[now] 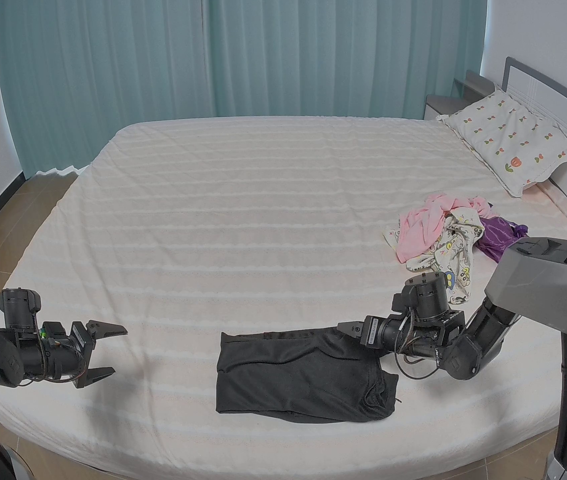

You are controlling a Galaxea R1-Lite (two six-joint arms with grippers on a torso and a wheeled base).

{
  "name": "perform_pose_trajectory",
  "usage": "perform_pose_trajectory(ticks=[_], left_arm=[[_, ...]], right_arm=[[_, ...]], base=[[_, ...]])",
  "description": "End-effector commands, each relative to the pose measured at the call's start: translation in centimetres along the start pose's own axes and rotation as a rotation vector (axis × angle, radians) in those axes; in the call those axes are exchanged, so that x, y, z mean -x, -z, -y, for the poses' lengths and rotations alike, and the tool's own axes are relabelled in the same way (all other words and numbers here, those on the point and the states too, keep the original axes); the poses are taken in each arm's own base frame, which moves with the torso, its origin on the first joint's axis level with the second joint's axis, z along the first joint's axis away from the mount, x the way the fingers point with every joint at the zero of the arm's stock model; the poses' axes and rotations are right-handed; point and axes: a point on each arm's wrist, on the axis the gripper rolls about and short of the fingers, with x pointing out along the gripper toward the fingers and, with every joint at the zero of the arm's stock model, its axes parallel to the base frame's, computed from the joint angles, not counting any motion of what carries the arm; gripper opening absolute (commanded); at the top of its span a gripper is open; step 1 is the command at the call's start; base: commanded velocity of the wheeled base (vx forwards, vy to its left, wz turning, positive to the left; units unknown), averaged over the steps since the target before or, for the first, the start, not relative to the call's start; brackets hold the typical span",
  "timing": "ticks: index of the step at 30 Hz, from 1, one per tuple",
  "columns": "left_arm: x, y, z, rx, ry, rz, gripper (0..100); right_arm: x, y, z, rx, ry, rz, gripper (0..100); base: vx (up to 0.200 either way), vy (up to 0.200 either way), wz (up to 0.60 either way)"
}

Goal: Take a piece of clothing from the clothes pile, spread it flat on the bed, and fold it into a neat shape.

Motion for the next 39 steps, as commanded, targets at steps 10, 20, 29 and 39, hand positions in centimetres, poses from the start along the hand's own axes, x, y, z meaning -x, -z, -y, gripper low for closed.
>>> perform_pose_trajectory(ticks=[10, 20, 29, 39], left_arm=[[0.0, 0.0, 0.0, 0.002, -0.001, -0.001, 100], [0.0, 0.0, 0.0, 0.002, -0.001, -0.001, 100], [0.0, 0.0, 0.0, 0.001, 0.000, 0.000, 100], [0.0, 0.0, 0.0, 0.002, -0.001, -0.001, 100]], right_arm=[[-1.9, -1.1, 2.0, -0.144, 0.031, 0.027, 0], [-2.0, -2.6, 4.7, -0.303, 0.074, 0.076, 0], [-2.8, -2.2, 5.8, -0.349, 0.093, 0.071, 0], [-0.8, -4.3, 5.2, -0.349, 0.065, 0.136, 100]], base=[[0.000, 0.000, 0.00], [0.000, 0.000, 0.00], [0.000, 0.000, 0.00], [0.000, 0.000, 0.00]])
